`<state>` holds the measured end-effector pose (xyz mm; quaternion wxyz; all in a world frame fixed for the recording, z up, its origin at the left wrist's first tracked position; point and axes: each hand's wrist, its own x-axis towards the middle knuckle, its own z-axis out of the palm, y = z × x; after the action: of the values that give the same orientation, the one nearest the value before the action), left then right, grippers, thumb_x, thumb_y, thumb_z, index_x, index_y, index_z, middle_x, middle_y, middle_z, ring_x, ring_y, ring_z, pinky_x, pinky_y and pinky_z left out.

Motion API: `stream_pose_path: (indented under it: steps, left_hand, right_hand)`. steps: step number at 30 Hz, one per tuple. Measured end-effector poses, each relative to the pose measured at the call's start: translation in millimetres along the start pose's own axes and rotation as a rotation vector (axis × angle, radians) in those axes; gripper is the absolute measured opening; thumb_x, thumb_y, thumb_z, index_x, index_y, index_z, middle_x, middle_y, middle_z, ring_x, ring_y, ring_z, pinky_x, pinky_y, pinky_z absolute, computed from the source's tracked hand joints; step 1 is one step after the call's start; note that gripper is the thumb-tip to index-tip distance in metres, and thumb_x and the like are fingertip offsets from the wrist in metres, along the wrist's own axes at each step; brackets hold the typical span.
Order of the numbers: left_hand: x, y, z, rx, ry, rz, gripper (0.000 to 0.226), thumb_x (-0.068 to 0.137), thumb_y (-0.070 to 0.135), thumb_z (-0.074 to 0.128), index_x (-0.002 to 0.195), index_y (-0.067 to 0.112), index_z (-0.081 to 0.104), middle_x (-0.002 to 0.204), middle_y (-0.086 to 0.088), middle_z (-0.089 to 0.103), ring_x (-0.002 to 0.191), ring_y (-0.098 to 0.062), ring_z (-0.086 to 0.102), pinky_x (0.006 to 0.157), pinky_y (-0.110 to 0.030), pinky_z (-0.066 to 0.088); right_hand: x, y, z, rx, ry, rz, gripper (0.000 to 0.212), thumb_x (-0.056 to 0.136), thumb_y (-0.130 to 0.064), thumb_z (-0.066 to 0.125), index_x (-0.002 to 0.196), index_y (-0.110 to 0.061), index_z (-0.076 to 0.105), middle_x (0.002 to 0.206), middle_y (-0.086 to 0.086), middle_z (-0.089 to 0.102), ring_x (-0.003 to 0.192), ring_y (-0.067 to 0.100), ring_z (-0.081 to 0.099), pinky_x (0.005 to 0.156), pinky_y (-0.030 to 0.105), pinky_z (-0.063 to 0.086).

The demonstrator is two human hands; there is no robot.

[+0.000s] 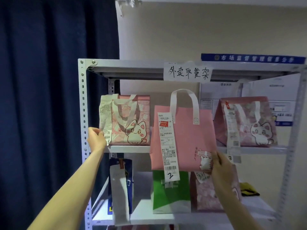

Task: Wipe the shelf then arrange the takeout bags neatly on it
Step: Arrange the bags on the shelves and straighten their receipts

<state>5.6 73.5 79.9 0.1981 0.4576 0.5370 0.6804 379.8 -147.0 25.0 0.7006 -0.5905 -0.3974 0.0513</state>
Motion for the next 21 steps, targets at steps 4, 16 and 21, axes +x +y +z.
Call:
stream_pose_path:
  steps: [4,16,21]
  left_hand:
    - [-4.2,-3.3,3.5,-0.024,0.01,0.012,0.013,0.103,0.018,0.053,0.112,0.01,0.047,0.11,-0.011,0.062,0.093,-0.027,0.061,0.072,-0.036,0.048]
    - [-102.6,29.8,23.3,-0.251,-0.001,0.22,0.014,0.097,0.008,0.056,0.111,0.012,0.056,0.112,-0.004,0.062,0.104,-0.021,0.061,0.084,-0.029,0.053]
    - [-162.6,61.0,49.3,-0.383,-0.353,0.323,0.012,0.105,0.025,0.053,0.103,0.017,0.061,0.098,-0.002,0.069,0.091,-0.017,0.068,0.081,-0.032,0.058]
  right_hand:
    - [-0.2,1.3,3.8,0.042,0.013,0.014,0.028,0.107,-0.035,0.043,0.088,-0.025,0.062,0.091,0.012,0.068,0.077,0.027,0.066,0.061,0.042,0.058]
    - [14.7,-13.7,-7.5,0.051,0.068,-0.001,0.031,0.108,-0.041,0.042,0.092,-0.025,0.064,0.089,0.004,0.068,0.086,0.031,0.069,0.073,0.057,0.061]
    - [28.2,-13.2,-15.9,0.033,0.117,-0.024,0.032,0.109,-0.036,0.041,0.098,-0.015,0.063,0.084,-0.001,0.063,0.086,0.032,0.067,0.072,0.045,0.059]
